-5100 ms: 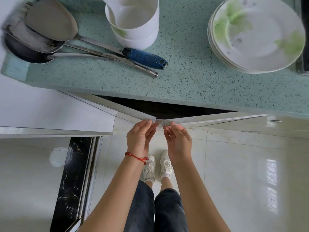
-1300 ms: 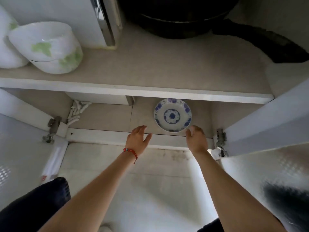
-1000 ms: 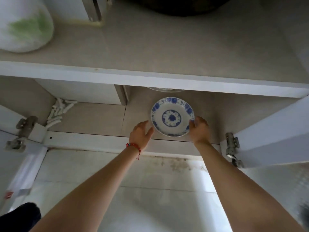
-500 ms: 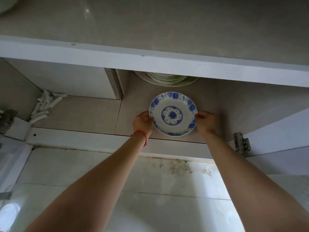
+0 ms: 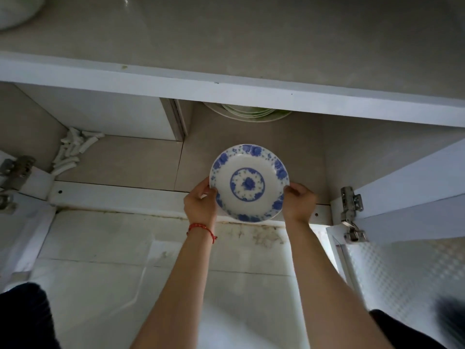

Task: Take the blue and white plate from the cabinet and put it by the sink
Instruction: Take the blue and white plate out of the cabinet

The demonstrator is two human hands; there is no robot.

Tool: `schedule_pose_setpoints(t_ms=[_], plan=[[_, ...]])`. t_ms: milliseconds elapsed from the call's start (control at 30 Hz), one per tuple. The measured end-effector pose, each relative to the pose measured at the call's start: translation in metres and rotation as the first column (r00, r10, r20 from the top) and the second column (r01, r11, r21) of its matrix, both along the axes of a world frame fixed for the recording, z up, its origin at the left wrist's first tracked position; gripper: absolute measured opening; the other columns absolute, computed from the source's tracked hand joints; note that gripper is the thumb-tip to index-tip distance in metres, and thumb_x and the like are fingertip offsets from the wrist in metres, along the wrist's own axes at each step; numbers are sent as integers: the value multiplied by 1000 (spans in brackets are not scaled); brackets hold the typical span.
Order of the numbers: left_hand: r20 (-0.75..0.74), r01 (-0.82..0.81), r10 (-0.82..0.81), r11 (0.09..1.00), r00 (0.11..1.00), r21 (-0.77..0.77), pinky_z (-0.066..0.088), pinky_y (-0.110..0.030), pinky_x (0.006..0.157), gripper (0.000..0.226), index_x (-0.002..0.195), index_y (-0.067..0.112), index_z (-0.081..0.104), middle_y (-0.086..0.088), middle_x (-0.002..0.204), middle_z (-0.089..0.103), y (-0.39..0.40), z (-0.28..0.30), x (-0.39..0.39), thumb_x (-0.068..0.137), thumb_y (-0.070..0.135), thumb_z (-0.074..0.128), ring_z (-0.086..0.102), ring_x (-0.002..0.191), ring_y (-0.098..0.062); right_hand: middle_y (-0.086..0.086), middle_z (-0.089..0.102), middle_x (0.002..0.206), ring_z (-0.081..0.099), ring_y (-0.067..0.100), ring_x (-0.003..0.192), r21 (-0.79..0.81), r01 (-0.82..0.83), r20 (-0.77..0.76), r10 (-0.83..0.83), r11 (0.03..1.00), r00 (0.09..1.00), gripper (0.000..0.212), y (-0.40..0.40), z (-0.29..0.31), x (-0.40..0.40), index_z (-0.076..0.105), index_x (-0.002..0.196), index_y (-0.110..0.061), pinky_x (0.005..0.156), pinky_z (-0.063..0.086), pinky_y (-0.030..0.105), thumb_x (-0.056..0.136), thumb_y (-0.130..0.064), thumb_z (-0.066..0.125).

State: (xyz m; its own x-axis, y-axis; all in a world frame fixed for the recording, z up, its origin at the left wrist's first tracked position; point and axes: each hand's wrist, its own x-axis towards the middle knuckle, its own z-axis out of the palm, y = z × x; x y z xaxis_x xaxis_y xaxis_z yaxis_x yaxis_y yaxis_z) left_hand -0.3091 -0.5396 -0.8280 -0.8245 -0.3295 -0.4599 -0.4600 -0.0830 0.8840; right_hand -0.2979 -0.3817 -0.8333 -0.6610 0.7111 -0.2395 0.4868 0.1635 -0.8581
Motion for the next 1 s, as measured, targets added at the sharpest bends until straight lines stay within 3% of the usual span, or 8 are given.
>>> schedule_pose_setpoints(t_ms=[100, 300, 433, 500, 567, 633, 833, 1000], plan=[[-39, -168, 176, 976, 984, 141, 46, -52, 94, 25, 101, -13, 60, -26, 110, 62, -12, 22, 24, 76, -14, 59, 59, 99, -34, 8, 63, 69, 51, 18, 58, -30, 7, -62, -9, 1000, 998, 19, -14, 22, 24, 69, 77, -3, 54, 38, 18, 80, 3, 51], [-76, -117, 127, 986, 989, 122, 55, -41, 79, 26, 85, 23, 72, 10, 79, 75, -30, 63, 67, 77, 0, 65, 69, 85, -16, 8, 71, 91, 65, 23, 82, -61, 23, -62, -27, 998, 998, 17, -26, 71, 58, 69, 95, -8, 80, 53, 33, 85, -7, 55], [-60, -74, 80, 994, 995, 85, 59, -34, 70, 25, 97, 17, 67, -7, 90, 71, -31, 87, 73, 79, 0, 64, 69, 78, -15, 13, 70, 97, 65, 24, 86, -80, 43, -32, -46, 996, 998, 17, -25, 99, 82, 68, 97, -6, 86, 53, 37, 86, -8, 56], [-67, -32, 39, 995, 997, 90, 59, -26, 61, 24, 96, 17, 67, -6, 90, 70, -29, 101, 76, 79, 0, 63, 69, 70, -11, 10, 70, 94, 65, 19, 80, -78, 71, -49, -75, 994, 996, 16, -21, 114, 92, 68, 96, -8, 79, 52, 25, 85, -8, 57], [-67, 5, 2, 996, 998, 94, 58, -23, 58, 24, 97, 16, 67, -4, 88, 70, -26, 120, 81, 80, 0, 62, 69, 67, -10, 0, 68, 81, 61, 1, 68, -53, 92, -67, -96, 994, 993, 16, -17, 133, 103, 70, 94, -10, 63, 43, 1, 85, -7, 57], [-42, 30, -27, 996, 999, 80, 58, -22, 57, 24, 98, 14, 67, -4, 88, 70, -24, 143, 88, 80, 0, 61, 68, 69, -13, -12, 61, 70, 58, -9, 61, -31, 110, -65, -112, 993, 992, 15, -12, 156, 115, 70, 92, -10, 54, 36, -5, 84, -6, 58], [-11, 167, -167, 986, 986, 12, 58, -25, 62, 25, 98, 16, 68, -2, 86, 71, -19, 218, 117, 83, 1, 57, 69, 73, -13, -2, 63, 68, 58, 12, 65, -33, 124, -7, -124, 992, 992, 13, -7, 226, 155, 69, 88, -8, 63, 44, 13, 85, -6, 57], [-31, 247, -249, 967, 968, -58, 56, -35, 72, 27, 94, 23, 70, -2, 85, 72, -19, 280, 137, 82, 1, 58, 69, 82, -20, 10, 70, 89, 63, 22, 81, -56, 164, 37, -162, 985, 986, 17, -9, 282, 186, 68, 98, -8, 79, 49, 32, 86, -10, 56]])
